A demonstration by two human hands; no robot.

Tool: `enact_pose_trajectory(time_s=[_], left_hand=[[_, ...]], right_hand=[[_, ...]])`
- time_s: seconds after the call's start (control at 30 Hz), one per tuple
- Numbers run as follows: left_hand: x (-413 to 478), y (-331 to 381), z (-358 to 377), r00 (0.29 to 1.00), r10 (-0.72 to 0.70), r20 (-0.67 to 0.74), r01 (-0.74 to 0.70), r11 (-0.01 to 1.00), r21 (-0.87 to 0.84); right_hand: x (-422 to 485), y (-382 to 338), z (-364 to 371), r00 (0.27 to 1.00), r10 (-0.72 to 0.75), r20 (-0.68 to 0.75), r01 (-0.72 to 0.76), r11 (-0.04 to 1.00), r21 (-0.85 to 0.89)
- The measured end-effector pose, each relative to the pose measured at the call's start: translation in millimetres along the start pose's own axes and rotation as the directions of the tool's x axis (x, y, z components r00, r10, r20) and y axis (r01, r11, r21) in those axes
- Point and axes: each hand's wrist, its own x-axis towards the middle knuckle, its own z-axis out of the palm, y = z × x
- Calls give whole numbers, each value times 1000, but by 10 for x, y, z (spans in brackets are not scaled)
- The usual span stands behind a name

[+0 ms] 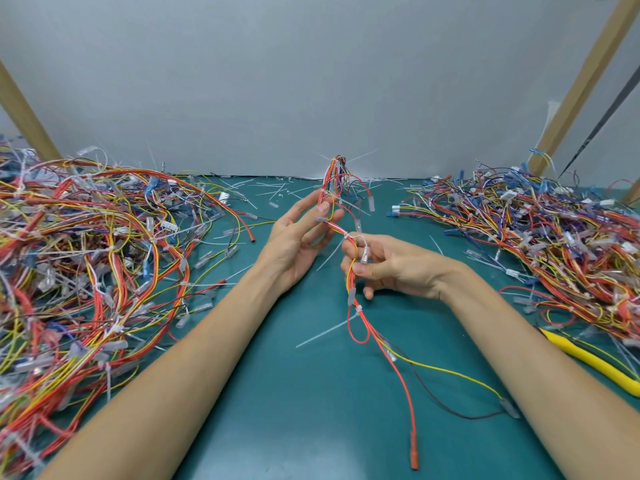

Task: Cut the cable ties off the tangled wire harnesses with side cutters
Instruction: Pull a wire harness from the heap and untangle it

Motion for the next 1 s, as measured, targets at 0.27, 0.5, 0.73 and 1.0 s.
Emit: enact_pose_trajectory(time_s=[0.27,0.5,0.73,1.0], left_hand=[[-18,52,6,999,-29,17,29,1000,10],[-28,123,43,998,-32,59,29,998,55],[-7,224,51,992,-58,109,48,995,93],[-15,532,114,988,129,89,-146,963,228]], right_hand=[[45,32,26,993,19,-120,-32,993,-110],[65,11,57,987,52,-153,-77,984,-158],[-3,-61,-74,928,90,-362,-152,978,-144],[-81,-271,-212,809,113,-576,31,972,235]])
